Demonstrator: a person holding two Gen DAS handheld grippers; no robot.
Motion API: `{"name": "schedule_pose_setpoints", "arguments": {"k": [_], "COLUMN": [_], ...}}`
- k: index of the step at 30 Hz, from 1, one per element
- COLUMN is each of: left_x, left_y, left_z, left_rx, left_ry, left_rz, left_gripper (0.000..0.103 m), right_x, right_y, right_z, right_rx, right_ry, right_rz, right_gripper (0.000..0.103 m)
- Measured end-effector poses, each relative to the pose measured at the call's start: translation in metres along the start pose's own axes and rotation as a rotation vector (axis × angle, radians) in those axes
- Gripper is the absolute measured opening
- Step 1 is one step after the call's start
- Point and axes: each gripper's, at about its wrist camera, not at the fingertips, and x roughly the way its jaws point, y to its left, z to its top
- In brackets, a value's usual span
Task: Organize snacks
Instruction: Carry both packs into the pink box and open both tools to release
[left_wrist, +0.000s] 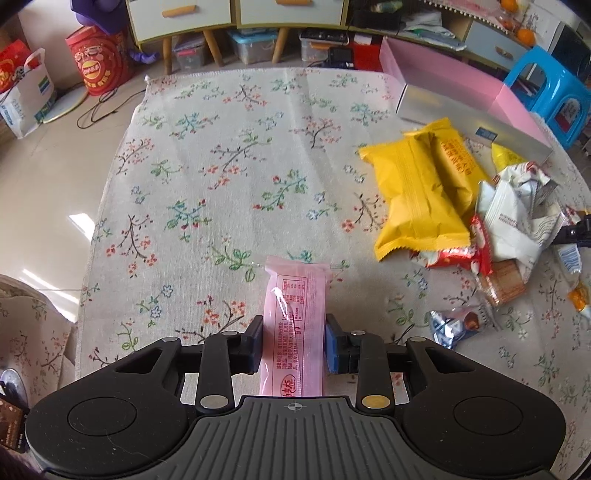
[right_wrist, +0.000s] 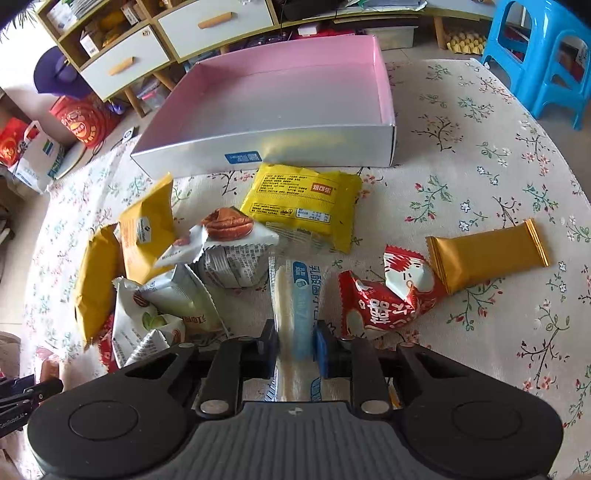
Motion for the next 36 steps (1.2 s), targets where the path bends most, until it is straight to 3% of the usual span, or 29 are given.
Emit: {"name": "schedule_pose_setpoints", "arguments": {"k": [10, 17, 21, 28, 36], "left_x": [-0.024, -0.034, -0.025, 0.002, 0.033], "left_y": [-0.026, -0.06, -0.086, -0.13, -0.159], "left_z": [0.02, 0.057, 0.086, 0.147, 0.199], "left_rx": [0.008, 0.021, 0.042, 0.076, 0.077], "left_ry": [-0.107, -0.176, -0.195, -0.231, -0.37], "left_rz": [-0.032, -0.094, -0.158, -0.158, -0.15], "left_gripper": [0.029, 0.029, 0.029, 0.029, 0.029], "right_x": [-0.034, -0.051, -0.05, -0.048, -0.04], "right_y": [-0.023, -0.021, -0.027, -0.032, -0.037], "right_z": [0.009, 0.018, 0.028, 0.045, 0.089], "right_rx": [0.099, 0.129, 0.146, 0.15, 0.136], "right_ry": [-0.057, -0.117, -0.145, -0.194, -0.322], "right_rz": [0.09, 0.145, 0.173, 0.216, 0.266], "right_gripper": [0.009, 0.009, 0.009, 0.009, 0.009]}}
